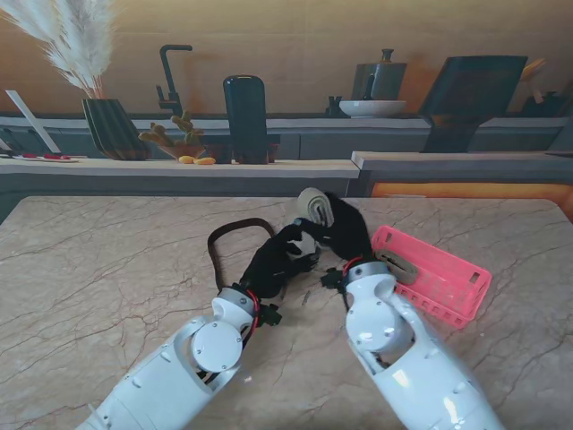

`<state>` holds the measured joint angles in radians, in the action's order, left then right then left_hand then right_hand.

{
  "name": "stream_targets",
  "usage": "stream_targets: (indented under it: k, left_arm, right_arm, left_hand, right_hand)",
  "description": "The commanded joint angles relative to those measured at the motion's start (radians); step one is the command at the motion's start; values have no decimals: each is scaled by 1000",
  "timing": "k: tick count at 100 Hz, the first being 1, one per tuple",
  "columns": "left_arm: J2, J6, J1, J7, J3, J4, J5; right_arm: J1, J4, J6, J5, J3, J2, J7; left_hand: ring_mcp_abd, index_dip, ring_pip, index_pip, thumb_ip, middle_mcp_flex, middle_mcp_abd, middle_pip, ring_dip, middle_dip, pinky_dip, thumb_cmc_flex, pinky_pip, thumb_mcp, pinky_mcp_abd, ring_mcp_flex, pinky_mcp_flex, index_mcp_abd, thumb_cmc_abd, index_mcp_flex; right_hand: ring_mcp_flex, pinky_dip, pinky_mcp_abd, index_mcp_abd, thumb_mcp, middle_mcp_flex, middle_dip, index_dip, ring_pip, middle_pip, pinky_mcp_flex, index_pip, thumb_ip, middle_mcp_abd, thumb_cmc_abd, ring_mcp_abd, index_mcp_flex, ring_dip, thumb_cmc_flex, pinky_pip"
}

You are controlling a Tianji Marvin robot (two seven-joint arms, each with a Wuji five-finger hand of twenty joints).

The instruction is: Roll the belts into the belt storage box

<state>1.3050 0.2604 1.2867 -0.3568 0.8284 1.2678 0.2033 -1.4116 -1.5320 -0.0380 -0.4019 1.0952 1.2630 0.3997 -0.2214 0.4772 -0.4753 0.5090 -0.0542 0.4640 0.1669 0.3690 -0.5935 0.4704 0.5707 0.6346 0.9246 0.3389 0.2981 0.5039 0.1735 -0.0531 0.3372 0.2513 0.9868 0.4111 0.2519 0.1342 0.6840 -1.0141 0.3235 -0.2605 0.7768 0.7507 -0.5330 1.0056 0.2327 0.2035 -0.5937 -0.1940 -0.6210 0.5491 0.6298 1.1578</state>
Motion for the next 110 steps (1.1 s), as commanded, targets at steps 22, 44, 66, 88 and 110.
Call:
stream_targets:
  k: [22,44,66,88,110]
  left_arm:
    - [-38,2,58,-2,89,76,43]
    - [-59,2,86,14,146,106,81]
    - [-67,-5,101,10,178,109,108]
    - [-68,-8,106,-2,192,112,119]
    - [-68,-20,112,-10,198,122,129]
  right_arm:
    - [-43,-114,-44,-257,179,-130,-242]
    - [-65,-159,-63,-430,290,-193,-485]
    - [-67,-161,-24,-598,330,-224,-628]
    - [-78,-102,76,-704,331,-230,-633]
    - [-98,-20,152,-774,329,-230,-563]
  left_hand:
    - [2,-6,48,-53,32,-16,-11,-39,28,-27,-9,9,-42,-63,2,-34,-29,4,-56,25]
    - [-14,10,30,-67,41,-6,-8,-39,6,-19,10,78,-44,-157,3,-15,-19,5,-105,46]
    - [-12,11,21,-69,41,-6,-9,-40,1,-18,13,92,-42,-164,1,-11,-19,6,-120,52]
    - [-13,14,14,-68,41,-4,-13,-42,-4,-19,18,101,-36,-174,1,-4,-19,10,-129,59]
    - [-14,16,7,-66,41,1,-15,-44,-10,-19,21,111,-34,-183,1,4,-17,12,-137,70]
  right_hand:
    - [-41,50,-45,-311,166,47,130,-40,166,125,26,39,-16,-22,134,64,-141,136,182,10]
    - [-130,143,-55,-302,211,142,231,-32,311,226,51,10,-12,18,68,63,-204,242,161,41]
    - [-45,314,-42,-242,280,55,228,17,418,216,-23,0,-1,54,0,40,-264,307,150,215]
    - [13,400,-33,-205,298,25,237,31,487,221,-85,-5,0,92,-18,28,-282,339,152,327]
    - [16,408,-31,-197,300,24,240,31,490,222,-87,-8,1,98,-16,25,-280,338,148,335]
